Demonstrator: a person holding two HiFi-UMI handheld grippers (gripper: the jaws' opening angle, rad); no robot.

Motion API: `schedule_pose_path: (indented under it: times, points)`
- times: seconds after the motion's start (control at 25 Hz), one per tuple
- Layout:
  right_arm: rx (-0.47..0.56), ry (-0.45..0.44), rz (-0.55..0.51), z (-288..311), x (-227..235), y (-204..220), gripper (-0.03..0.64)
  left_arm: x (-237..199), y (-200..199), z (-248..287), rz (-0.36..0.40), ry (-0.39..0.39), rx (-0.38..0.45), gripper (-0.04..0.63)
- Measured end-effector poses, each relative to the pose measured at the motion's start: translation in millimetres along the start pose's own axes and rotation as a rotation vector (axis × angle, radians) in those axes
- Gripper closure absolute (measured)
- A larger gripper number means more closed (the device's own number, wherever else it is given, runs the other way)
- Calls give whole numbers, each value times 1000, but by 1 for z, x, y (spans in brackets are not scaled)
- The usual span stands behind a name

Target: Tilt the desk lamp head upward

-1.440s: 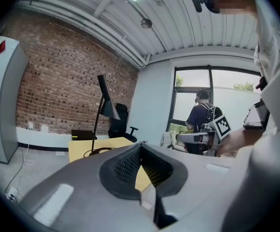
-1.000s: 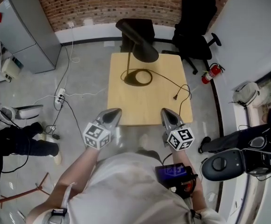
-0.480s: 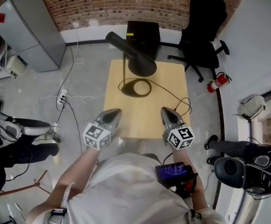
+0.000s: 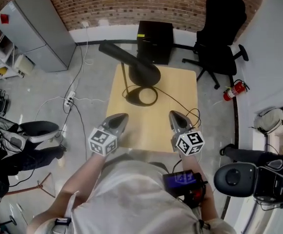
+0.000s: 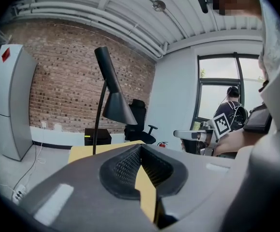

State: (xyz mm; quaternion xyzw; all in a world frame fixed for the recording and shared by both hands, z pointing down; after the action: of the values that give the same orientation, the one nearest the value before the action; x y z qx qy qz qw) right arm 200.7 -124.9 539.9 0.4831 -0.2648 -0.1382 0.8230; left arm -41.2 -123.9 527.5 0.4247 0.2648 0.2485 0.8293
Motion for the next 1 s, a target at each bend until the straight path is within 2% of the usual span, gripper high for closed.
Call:
schedule_pose_path:
  times: [0.4, 0.6, 0.8, 1.0]
  points:
    - [4, -23, 16, 25, 10, -10, 606, -23, -6, 5, -34, -41, -14, 594]
    - [4, 5, 25, 32, 3, -13, 606, -34, -10, 8, -24, -9, -8, 595]
    - [21, 57, 43, 35, 3, -25, 606, -41, -24, 10, 48, 35, 13, 595]
    - [25, 101, 27, 44, -11, -36, 606, -59, -34, 1, 45, 82, 43, 595]
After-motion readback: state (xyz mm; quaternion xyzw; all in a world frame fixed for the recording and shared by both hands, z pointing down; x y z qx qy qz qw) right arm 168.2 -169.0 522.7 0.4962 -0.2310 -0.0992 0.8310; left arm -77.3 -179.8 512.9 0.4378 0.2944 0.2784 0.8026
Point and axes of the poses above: the fingertips, and each gripper's own axes: z forward along the fingers, x to its right, y out of its underside, the point moved 4 cm from there along -z, backward along the fingers, and after that the axes turned 14 degrees about -x, right-handed, at the moved point
